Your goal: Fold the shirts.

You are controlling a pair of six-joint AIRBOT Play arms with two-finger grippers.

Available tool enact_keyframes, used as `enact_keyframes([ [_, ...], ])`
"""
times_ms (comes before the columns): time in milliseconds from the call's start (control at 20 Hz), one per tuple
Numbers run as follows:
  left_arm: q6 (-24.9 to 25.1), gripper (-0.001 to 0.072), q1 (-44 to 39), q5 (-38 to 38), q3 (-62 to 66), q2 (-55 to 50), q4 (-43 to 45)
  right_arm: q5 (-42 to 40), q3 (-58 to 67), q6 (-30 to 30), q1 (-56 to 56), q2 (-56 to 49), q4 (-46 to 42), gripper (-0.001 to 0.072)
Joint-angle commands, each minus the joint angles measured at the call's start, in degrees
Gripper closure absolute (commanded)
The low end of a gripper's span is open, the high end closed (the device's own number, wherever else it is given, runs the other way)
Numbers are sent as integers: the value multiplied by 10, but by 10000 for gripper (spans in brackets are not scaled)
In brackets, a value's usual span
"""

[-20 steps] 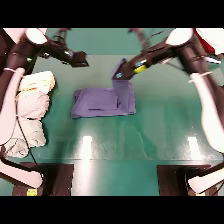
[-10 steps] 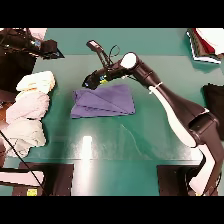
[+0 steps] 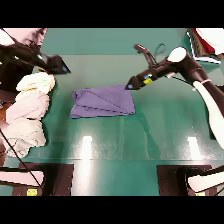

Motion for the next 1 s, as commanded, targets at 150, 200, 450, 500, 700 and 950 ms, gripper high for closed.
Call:
enact_keyframes([
  [150, 49, 359, -69, 54, -97, -90, -14, 36, -138, 8, -81, 66, 35, 389],
  [200, 49, 358, -72, 68, -98, -101, -14, 38, -150, 8, -82, 74, 35, 389],
  [450, 49, 359, -73, 97, -95, -108, -12, 35, -177, 8, -85, 93, 35, 389],
  [500, 49, 359, -75, 95, -95, -109, -10, 34, -177, 8, -85, 93, 36, 389],
  [700, 49, 463, -75, 101, -95, -109, -8, 29, -177, 8, -85, 93, 45, 389],
  [950, 95, 683, -75, 2, -63, -86, 17, 35, -177, 8, -92, 93, 44, 389],
])
